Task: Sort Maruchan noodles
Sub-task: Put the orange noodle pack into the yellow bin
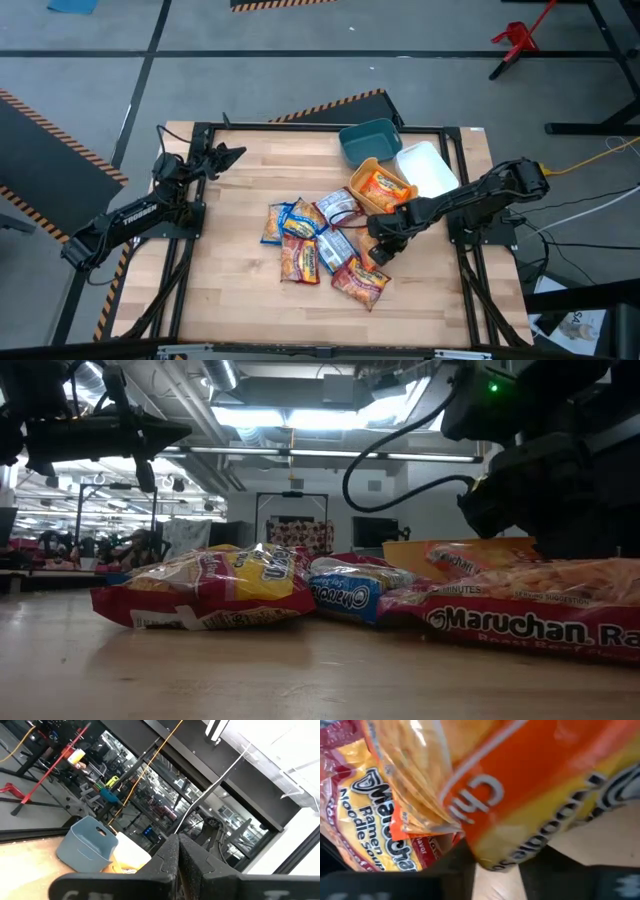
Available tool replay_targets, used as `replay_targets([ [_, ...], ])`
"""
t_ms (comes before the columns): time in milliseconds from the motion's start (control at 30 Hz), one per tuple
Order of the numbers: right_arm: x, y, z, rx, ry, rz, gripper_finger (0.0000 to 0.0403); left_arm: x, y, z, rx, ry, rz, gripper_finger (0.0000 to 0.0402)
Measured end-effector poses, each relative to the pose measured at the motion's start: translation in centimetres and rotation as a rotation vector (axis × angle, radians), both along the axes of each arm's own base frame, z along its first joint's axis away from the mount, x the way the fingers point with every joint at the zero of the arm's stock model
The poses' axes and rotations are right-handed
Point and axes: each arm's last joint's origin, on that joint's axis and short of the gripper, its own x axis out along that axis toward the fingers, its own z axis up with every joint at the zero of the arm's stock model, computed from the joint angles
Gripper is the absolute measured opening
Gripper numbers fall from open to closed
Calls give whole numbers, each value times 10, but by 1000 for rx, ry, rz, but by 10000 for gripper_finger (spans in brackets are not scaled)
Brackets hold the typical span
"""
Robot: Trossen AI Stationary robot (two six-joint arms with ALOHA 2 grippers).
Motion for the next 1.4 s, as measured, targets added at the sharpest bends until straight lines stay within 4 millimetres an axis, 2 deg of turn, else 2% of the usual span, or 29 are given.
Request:
replay_targets([
  [167, 0, 0, 0, 10, 3, 3, 28, 0, 0, 0, 0, 0, 0, 1],
  [233, 0, 0, 2, 14, 1, 5, 9, 0, 0, 0, 0, 0, 0, 1],
  [333, 4, 1, 8, 13, -16, 5, 10, 0, 0, 0, 0, 1, -1, 1],
  [467, 14, 3, 28, 17, -68, 36, 3, 0, 0, 0, 0, 1, -2, 1],
  [600, 22, 4, 55, 1, -84, 108, 2, 0, 0, 0, 1, 1, -2, 1],
  [733, 28, -2, 86, -66, -77, 171, 2, 0, 0, 0, 4, 5, 3, 1],
  [933, 33, -31, 136, -224, -86, 224, 1, 0, 0, -1, 4, 8, 3, 1],
  [1100, 27, -72, 165, -360, -49, 234, 1, 0, 0, -1, 3, 8, 3, 1],
  [1267, 11, -113, 170, -429, 55, 275, 0, 0, 0, -1, 3, 8, 3, 1],
  [1400, 1, -131, 165, -474, 112, 410, 0, 0, 0, -1, 3, 8, 3, 1],
])
